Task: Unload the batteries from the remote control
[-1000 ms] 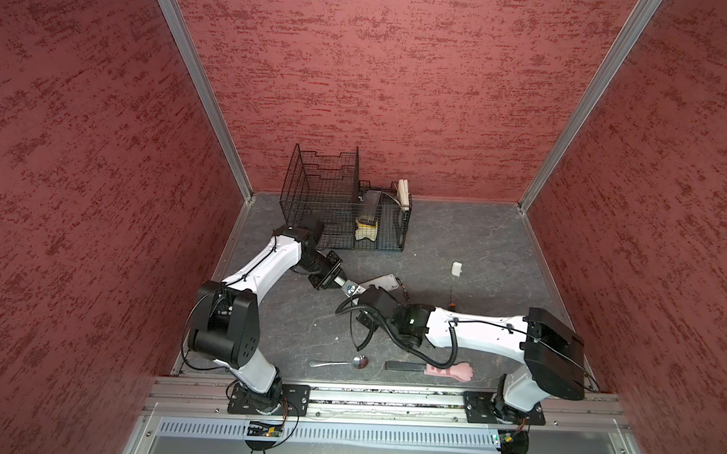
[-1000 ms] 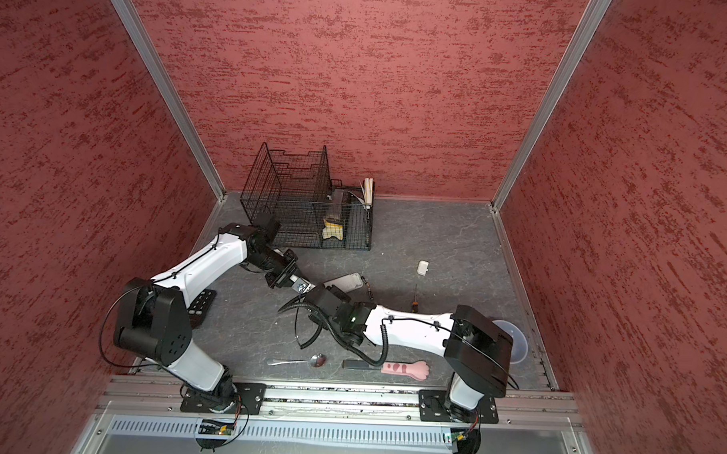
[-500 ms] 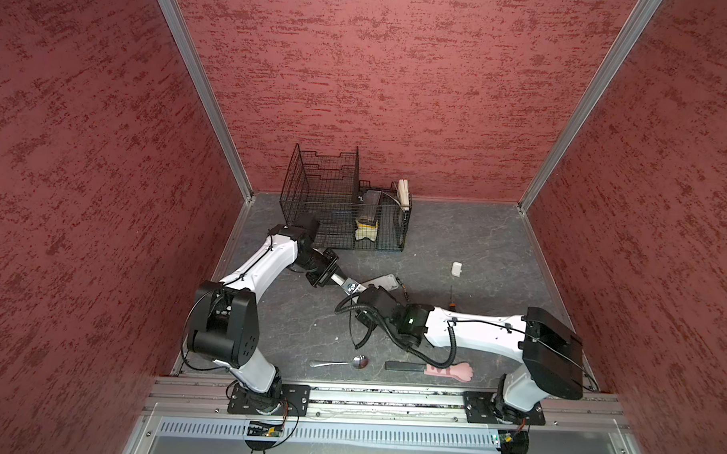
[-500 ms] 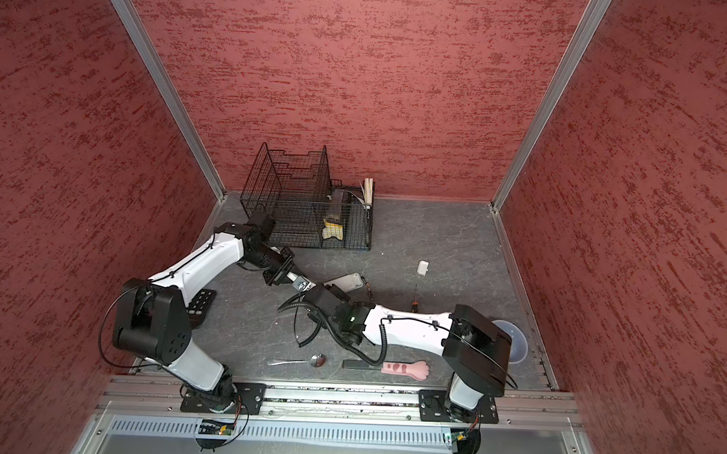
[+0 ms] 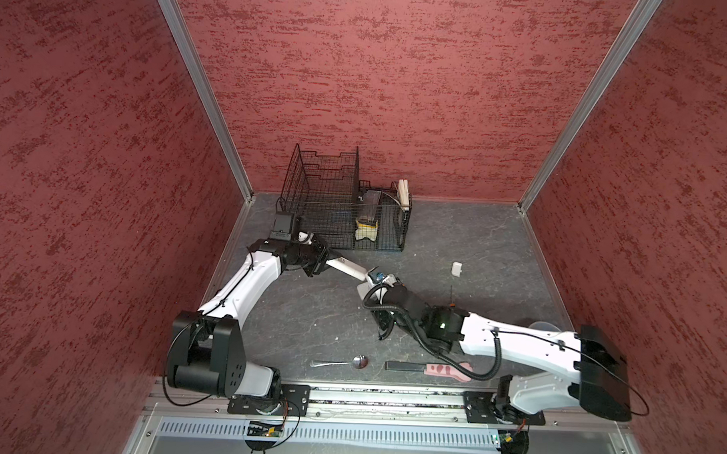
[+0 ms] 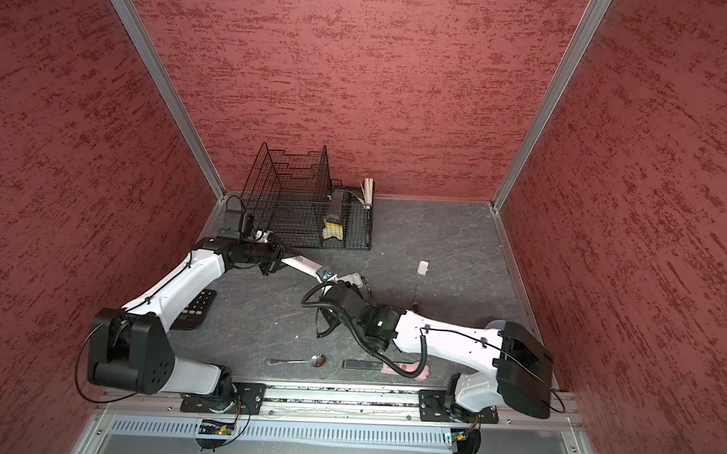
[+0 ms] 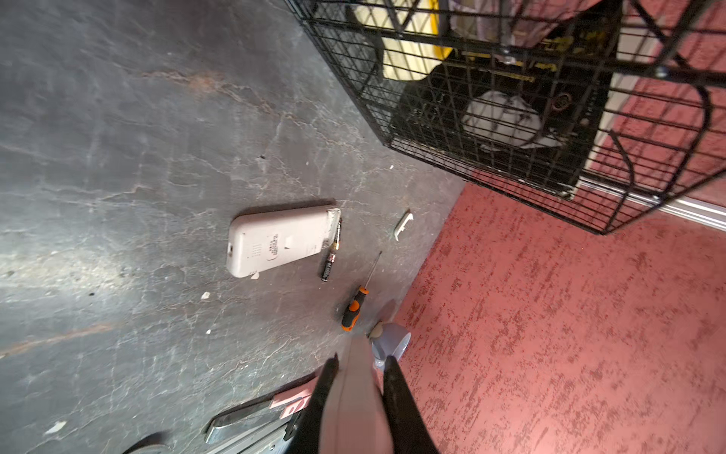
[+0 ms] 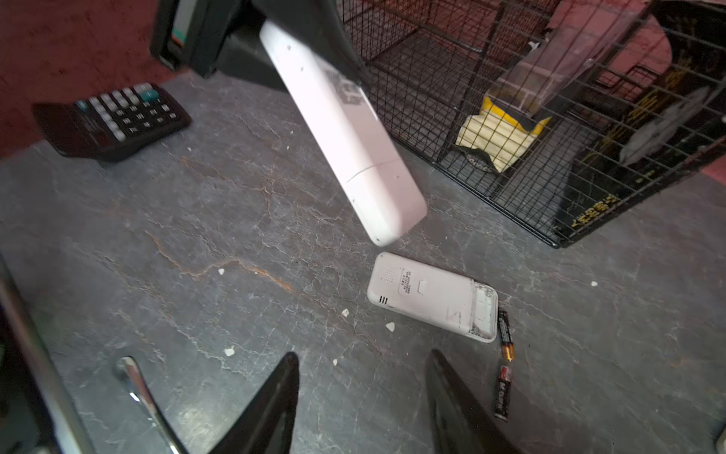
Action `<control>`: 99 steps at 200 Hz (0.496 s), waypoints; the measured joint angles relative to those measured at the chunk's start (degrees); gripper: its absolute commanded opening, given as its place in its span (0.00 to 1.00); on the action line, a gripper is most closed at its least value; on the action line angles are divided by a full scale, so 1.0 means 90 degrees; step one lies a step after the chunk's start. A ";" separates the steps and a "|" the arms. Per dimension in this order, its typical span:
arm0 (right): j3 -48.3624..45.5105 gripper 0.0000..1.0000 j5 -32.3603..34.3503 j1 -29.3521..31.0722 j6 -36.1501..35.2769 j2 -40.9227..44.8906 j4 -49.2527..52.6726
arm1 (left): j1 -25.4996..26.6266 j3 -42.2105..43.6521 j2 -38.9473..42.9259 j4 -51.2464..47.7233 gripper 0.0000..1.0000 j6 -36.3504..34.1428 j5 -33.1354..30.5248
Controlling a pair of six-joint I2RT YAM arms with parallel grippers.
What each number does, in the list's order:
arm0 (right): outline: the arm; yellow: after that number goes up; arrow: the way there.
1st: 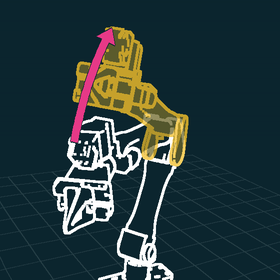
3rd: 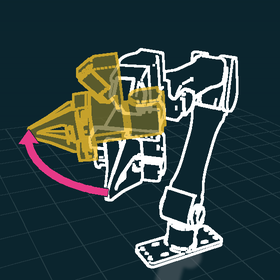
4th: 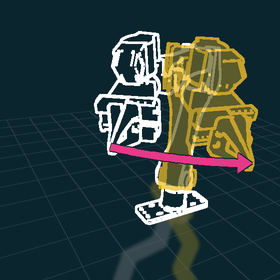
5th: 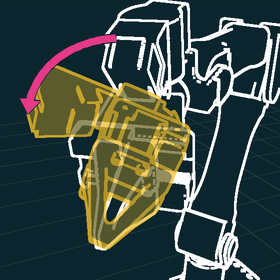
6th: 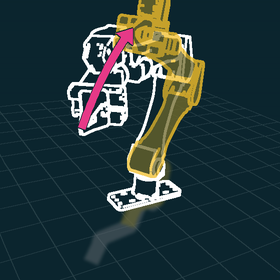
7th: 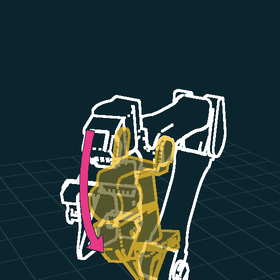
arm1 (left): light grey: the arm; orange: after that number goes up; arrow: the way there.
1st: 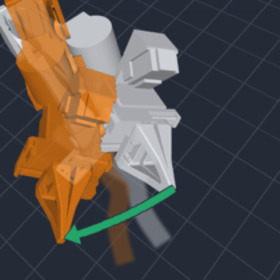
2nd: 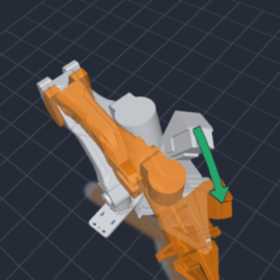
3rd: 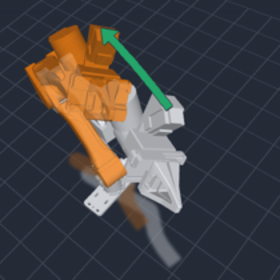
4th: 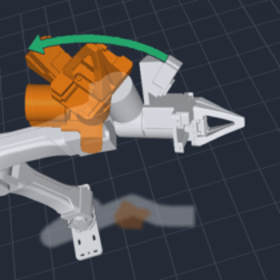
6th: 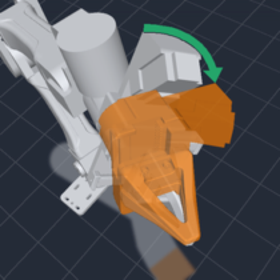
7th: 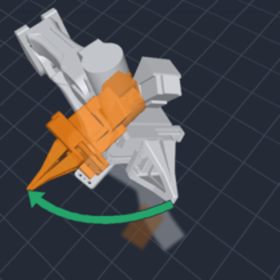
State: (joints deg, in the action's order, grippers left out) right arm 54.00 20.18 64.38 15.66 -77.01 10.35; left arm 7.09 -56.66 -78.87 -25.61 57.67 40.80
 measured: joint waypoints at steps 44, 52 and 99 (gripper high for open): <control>-0.0102 0.52 -0.1105 -0.1239 0.1644 0.0923 -0.0002 | 0.0187 0.1503 0.0551 0.2754 0.00 0.0748 0.0090; -0.0136 0.51 -0.1377 -0.1549 0.1921 0.1025 -0.0044 | 0.0231 0.1741 0.0554 0.3281 0.00 0.0899 0.0100; -0.0019 0.52 -0.2601 -0.2358 0.2866 0.0767 -0.0095 | 0.0529 0.2567 0.0546 0.5812 0.00 0.1467 0.0100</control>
State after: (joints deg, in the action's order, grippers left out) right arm 53.82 -3.22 43.16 41.45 -70.11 9.50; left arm 11.86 -33.56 -73.95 26.70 70.87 41.69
